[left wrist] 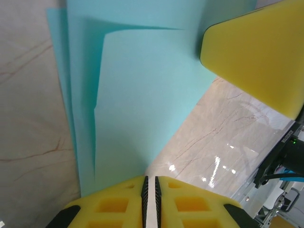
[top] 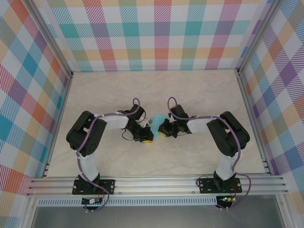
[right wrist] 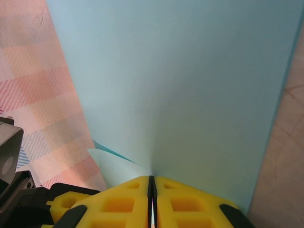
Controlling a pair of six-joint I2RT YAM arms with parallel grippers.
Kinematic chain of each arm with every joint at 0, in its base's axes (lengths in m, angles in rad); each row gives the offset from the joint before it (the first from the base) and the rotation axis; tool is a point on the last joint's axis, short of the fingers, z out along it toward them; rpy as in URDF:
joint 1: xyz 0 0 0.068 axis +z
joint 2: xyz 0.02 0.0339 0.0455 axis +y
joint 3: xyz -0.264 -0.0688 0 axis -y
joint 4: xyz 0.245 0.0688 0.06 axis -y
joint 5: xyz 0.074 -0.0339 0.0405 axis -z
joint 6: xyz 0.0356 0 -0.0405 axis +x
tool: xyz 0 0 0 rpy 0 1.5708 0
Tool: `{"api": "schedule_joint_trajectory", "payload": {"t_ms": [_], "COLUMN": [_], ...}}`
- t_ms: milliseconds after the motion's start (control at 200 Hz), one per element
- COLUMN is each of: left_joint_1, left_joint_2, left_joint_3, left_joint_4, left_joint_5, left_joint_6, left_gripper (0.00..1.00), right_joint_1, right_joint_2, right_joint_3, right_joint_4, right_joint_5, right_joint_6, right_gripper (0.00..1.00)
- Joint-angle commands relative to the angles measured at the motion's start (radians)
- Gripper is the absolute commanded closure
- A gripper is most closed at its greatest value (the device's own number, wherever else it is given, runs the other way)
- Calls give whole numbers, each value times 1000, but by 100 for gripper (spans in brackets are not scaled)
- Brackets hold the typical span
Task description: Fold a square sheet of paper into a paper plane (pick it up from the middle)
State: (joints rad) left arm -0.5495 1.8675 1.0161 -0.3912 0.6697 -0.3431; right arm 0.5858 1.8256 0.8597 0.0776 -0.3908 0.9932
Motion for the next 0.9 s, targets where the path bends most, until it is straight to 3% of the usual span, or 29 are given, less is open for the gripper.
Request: {"api": "schedule_joint_trajectory", "payload": {"t_ms": [0,465,895], "left_joint_1": [35,64,82], "left_joint_2": [-29,-64,-229], "left_joint_3": [-41,-115,-81], "left_joint_4": [-64,-84,-46], "left_joint_5": [-23,-58,-40], "left_joint_6": [24,10,-34], "left_gripper": [85,88,85], "right_joint_1": [-1,-1,-1], "right_joint_2": [43,54,-19], "right_joint_3": [-13,-8,32], "right_joint_4": [-47,-45,-75], "right_joint_5": [50,41,4], "right_joint_6": [-9,-13,-66], "right_gripper": [88,88,85]}}
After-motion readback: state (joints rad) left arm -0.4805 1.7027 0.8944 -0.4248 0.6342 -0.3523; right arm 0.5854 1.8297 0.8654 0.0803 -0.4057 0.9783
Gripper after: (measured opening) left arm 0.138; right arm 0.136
